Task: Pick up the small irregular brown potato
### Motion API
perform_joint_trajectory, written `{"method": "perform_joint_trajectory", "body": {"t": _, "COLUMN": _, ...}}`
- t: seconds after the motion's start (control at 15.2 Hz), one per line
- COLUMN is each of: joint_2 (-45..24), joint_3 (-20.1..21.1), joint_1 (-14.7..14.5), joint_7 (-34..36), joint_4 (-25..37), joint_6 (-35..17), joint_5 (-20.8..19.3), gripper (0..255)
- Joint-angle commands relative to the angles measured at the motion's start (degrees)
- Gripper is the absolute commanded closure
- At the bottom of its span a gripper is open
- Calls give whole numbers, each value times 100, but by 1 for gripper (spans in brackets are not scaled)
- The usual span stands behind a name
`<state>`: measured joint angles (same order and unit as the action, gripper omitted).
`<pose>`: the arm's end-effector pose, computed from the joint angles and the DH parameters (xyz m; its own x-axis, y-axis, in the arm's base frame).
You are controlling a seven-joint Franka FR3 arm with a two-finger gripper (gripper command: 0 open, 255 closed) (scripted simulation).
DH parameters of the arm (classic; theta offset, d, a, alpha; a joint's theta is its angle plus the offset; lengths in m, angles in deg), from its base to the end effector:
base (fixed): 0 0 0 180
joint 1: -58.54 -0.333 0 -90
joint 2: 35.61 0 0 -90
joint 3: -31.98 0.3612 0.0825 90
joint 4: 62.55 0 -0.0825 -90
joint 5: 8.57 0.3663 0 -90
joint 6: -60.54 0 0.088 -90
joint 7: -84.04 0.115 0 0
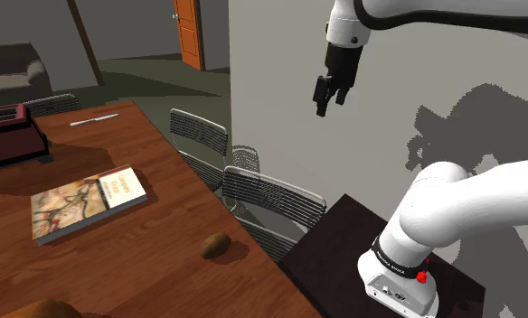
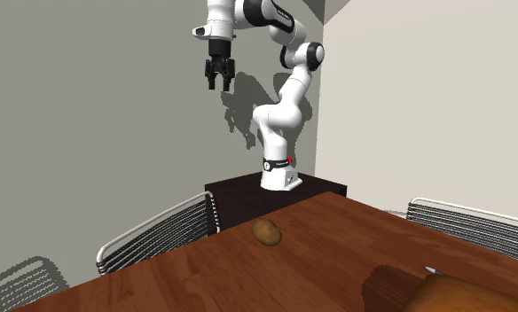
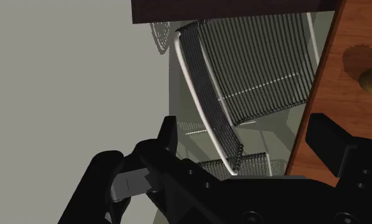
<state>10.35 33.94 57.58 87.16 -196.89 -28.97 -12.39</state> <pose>0.2517 0.0096 0.6233 0.9996 -0.0138 0.0244 -0.0159 -0.9958 0.0899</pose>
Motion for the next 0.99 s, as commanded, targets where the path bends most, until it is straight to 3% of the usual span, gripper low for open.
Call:
{"method": "perform_joint_trajectory", "body": {"t": 0.0, "joint_2": 0, "joint_3": 0, "joint_1": 0, "joint_7": 0, "joint_4": 0, "joint_6": 0, "joint_5": 0, "gripper": 0}}
{"method": "perform_joint_trajectory", "body": {"t": 0.92, "joint_2": -1411, "joint_3": 458, "joint_1": -945, "joint_7": -792, "joint_4": -1011, "joint_6": -2615, "joint_5": 372, "gripper": 0}}
